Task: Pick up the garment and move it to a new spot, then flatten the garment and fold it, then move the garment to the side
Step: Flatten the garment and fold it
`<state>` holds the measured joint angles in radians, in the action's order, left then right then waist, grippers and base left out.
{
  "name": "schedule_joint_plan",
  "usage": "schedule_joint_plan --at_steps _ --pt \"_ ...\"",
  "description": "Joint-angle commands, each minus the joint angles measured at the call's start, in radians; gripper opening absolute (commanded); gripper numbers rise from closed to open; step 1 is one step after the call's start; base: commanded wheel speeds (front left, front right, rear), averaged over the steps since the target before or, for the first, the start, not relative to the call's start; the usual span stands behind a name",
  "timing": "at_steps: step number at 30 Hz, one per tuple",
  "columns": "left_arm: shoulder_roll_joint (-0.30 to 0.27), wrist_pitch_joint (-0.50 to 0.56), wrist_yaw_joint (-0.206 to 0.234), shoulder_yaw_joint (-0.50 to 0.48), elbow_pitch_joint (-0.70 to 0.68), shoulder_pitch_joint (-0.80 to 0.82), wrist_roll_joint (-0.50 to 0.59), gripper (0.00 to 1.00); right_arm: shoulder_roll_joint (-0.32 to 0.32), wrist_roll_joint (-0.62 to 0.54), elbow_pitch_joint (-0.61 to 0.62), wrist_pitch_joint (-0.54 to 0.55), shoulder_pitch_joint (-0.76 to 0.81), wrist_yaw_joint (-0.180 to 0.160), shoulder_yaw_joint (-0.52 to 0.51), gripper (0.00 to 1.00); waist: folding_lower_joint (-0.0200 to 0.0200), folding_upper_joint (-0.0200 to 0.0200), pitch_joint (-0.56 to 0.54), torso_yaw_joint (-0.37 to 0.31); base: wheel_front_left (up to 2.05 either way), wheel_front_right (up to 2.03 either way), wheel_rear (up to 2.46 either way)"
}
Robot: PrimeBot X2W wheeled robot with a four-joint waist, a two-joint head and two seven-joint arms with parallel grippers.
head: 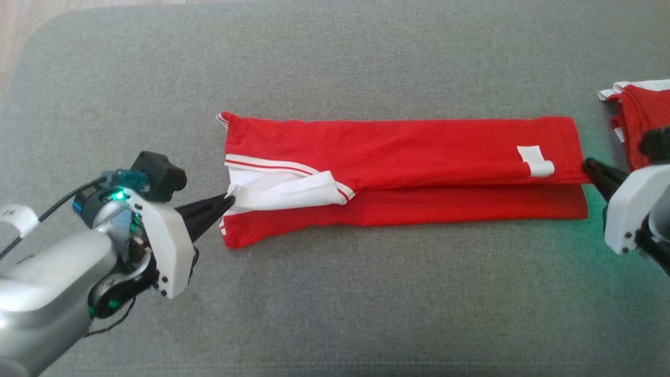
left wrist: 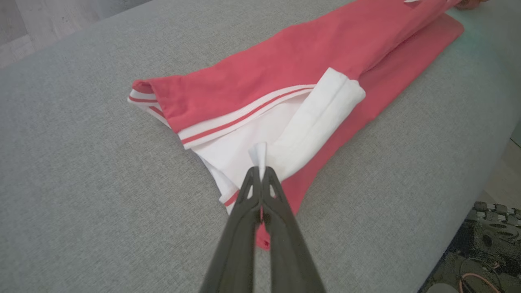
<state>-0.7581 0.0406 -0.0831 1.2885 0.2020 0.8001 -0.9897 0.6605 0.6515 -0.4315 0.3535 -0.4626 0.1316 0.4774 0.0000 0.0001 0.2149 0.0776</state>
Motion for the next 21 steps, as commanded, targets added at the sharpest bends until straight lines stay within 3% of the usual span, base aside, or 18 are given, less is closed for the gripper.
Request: schedule_joint_plan --at_steps 1,7,8,9,10,11,16,21 --pt "-0.05 -0.001 0.007 -0.044 -0.011 0.022 -0.004 0.0 0.045 0.006 0.034 0.012 0.018 -0.001 0.006 0.0 0.0 -0.0001 0.002 -0.002 0.0 0.0 0.0" --pt "-0.034 0.011 0.003 -0.037 0.006 0.012 0.0 0.0 0.051 0.018 0.06 0.076 0.046 -0.001 0.012 0.0 0.0 -0.0001 0.009 -0.006 0.0 0.0 0.0" --pt "-0.031 0.014 0.002 -0.036 0.009 0.009 0.0 0.0 0.052 0.019 0.06 0.083 0.05 -0.001 0.007 0.16 0.0 -0.0001 0.008 -0.007 0.0 0.0 0.0" --pt "-0.027 0.02 0.0 -0.035 0.014 0.005 -0.004 0.33 0.053 0.019 0.061 0.09 0.054 -0.001 0.004 1.0 0.0 -0.0001 0.005 -0.008 0.0 0.0 0.0" --pt "-0.025 0.024 -0.001 -0.034 0.017 0.001 -0.005 0.76 0.051 0.021 0.061 0.094 0.057 -0.001 -0.002 1.0 0.0 -0.0001 0.001 -0.009 0.0 0.0 0.0" --pt "-0.023 0.022 -0.001 -0.033 0.02 -0.002 -0.004 1.0 0.047 0.026 0.061 0.1 0.061 -0.001 -0.01 1.0 0.0 -0.0001 -0.004 -0.011 0.0 0.0 0.0" --pt "-0.01 -0.033 0.035 -0.058 0.042 -0.018 -0.012 1.0 0.039 0.031 0.082 0.101 0.075 -0.001 -0.044 1.0 0.0 -0.0001 -0.036 -0.019 0.0 0.0 0.0" --pt "0.021 -0.18 0.126 -0.147 0.065 -0.042 -0.046 1.0 -0.014 0.024 0.12 0.007 0.066 -0.001 -0.124 1.0 0.0 -0.0001 -0.071 -0.027 0.0 0.0 0.0"
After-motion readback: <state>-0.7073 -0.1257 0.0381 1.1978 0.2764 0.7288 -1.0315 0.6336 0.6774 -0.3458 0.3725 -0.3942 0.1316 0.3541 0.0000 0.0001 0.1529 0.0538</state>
